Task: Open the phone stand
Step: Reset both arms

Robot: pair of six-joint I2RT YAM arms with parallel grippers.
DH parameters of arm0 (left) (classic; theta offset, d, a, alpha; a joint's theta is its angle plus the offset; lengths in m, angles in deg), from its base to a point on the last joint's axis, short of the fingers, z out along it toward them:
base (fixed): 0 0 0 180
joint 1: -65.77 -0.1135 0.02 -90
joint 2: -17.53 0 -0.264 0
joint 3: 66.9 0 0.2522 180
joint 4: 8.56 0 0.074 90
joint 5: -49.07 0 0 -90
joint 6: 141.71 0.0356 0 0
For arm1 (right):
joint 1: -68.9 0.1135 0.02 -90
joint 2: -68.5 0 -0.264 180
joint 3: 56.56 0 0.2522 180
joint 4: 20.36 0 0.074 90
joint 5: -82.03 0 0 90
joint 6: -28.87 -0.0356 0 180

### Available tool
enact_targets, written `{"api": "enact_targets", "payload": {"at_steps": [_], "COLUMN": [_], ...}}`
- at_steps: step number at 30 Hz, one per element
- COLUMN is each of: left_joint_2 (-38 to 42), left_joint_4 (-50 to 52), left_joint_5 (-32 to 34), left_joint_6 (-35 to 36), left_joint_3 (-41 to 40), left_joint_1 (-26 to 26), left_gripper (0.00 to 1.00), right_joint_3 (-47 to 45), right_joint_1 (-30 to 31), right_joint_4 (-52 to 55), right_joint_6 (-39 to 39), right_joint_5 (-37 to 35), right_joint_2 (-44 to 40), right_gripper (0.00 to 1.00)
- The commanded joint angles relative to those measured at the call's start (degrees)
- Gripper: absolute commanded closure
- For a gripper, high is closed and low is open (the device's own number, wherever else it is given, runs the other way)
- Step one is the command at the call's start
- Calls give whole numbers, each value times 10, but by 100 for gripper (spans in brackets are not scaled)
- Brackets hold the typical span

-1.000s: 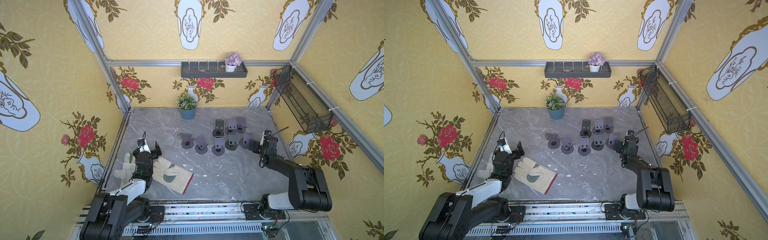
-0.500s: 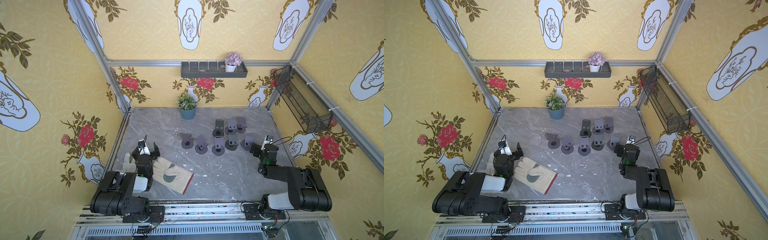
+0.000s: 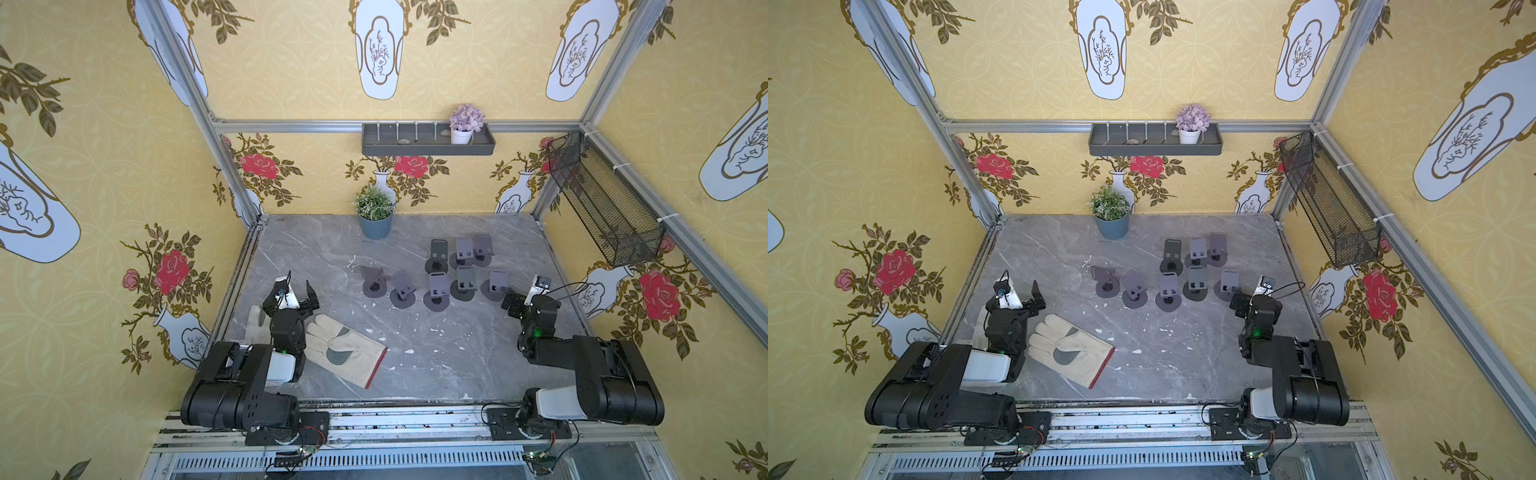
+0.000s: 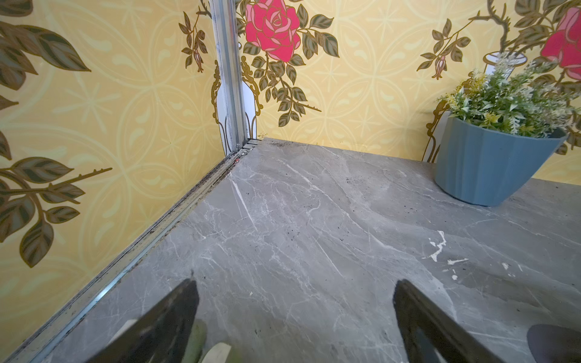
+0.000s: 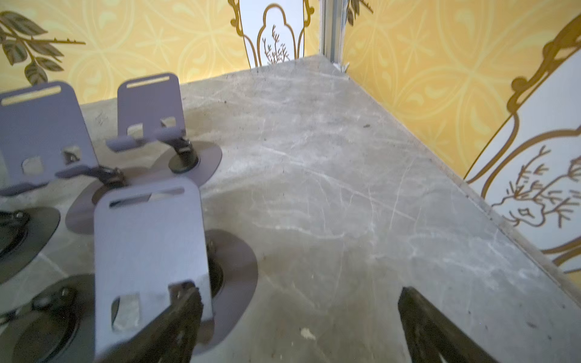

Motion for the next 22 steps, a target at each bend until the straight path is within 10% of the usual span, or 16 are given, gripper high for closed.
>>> {"api": "enact_targets", "payload": {"at_steps": [1,22], "left_joint_2": [-1,-1], "left_joint_4": [-19,-17], "left_joint_5": [-2,-4], "left_joint_6": [4,4], "left_joint_3": [-3,-2], "left_joint_1": [0,0], "left_gripper": [1,1], "right_joint_3": [-1,-5], "right_joint_1": [-6,-7], "right_joint_4": [-29,-48], "right_joint_6": [-7,1], "right_joint_5": [3,2], "right_joint_2": [-10,-5], "right_gripper": [2,2]}}
